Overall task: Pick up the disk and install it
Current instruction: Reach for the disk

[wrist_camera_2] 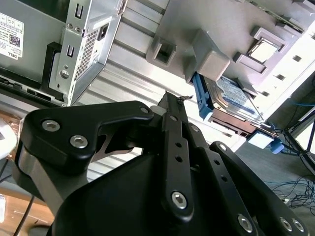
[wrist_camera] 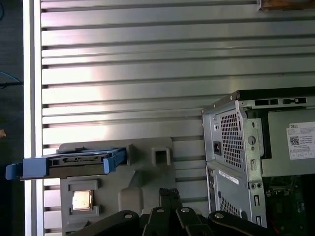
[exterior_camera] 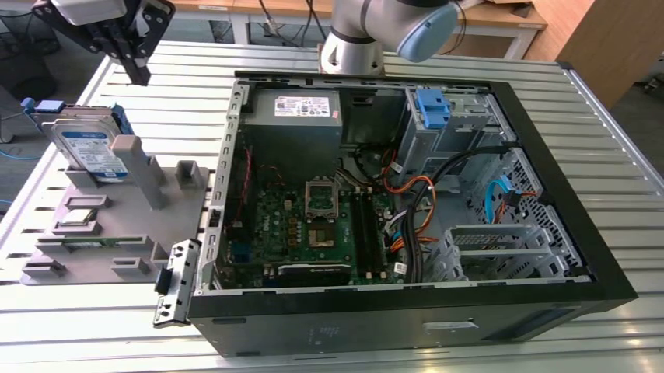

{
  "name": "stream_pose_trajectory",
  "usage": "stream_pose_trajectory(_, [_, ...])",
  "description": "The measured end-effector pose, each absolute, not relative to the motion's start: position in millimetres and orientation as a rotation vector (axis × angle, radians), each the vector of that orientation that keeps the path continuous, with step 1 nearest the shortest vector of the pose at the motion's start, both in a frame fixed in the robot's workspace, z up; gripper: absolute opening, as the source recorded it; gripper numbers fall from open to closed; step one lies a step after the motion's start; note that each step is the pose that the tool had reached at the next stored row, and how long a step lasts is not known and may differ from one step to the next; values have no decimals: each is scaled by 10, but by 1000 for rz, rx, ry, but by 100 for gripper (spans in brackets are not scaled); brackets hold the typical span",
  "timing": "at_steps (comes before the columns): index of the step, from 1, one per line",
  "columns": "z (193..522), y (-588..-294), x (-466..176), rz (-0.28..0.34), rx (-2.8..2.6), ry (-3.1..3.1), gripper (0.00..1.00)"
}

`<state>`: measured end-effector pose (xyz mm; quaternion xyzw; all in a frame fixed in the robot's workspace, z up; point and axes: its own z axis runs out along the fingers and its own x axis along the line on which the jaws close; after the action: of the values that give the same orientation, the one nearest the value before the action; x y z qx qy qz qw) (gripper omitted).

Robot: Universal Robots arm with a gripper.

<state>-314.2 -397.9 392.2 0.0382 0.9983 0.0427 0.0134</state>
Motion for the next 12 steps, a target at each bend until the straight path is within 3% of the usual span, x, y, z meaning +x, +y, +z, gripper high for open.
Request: stream_pose_trajectory(12, [3922, -3979, -3223, 144, 119, 3109, 11])
